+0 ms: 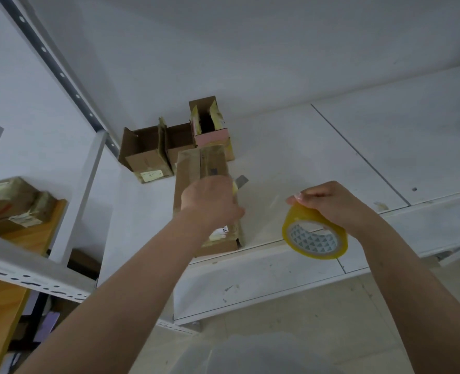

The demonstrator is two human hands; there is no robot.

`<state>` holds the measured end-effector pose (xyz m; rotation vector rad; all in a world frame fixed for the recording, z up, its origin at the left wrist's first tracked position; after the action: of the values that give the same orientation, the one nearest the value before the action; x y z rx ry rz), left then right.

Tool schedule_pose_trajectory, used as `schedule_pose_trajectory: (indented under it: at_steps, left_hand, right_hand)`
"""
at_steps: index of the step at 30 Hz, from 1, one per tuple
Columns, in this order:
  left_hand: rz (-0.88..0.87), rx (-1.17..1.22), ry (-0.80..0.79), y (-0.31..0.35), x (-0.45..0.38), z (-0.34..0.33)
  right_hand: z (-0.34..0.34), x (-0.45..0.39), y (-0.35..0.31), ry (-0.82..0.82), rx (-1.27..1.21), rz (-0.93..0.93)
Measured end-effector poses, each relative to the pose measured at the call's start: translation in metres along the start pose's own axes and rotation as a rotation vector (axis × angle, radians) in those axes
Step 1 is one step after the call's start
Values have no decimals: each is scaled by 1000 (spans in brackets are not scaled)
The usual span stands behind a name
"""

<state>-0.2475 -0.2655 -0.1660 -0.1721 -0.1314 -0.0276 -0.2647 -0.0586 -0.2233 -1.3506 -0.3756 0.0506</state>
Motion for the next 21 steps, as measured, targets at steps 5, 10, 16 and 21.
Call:
schedule_pose_trajectory:
  at_steps: [5,10,16,21]
  left_hand:
    - [10,2,-31,1,-1,-4]
    - [75,916,-33,-12,7,8]
    - [-30,1025,-14,16,9,18]
    - [9,1265,-81,15,14,15]
  right_hand:
    - [3,4,-27,10,-35,107]
    - [-4,12,-47,11,-20,178]
    - [-16,16,-71,42,53,252]
    - [-14,10,-88,358,102,427]
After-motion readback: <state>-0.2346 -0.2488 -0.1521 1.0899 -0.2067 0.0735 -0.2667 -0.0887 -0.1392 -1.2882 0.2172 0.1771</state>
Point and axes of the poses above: each hand's wrist, its own x-axis away from the middle knuckle, its own z-axis out of the back of the hand, y = z × x, the point moved 9 cm from there along -x, towards the middle knuckle, and after that the axes turned 14 degrees about -x, right-handed, at the moved point
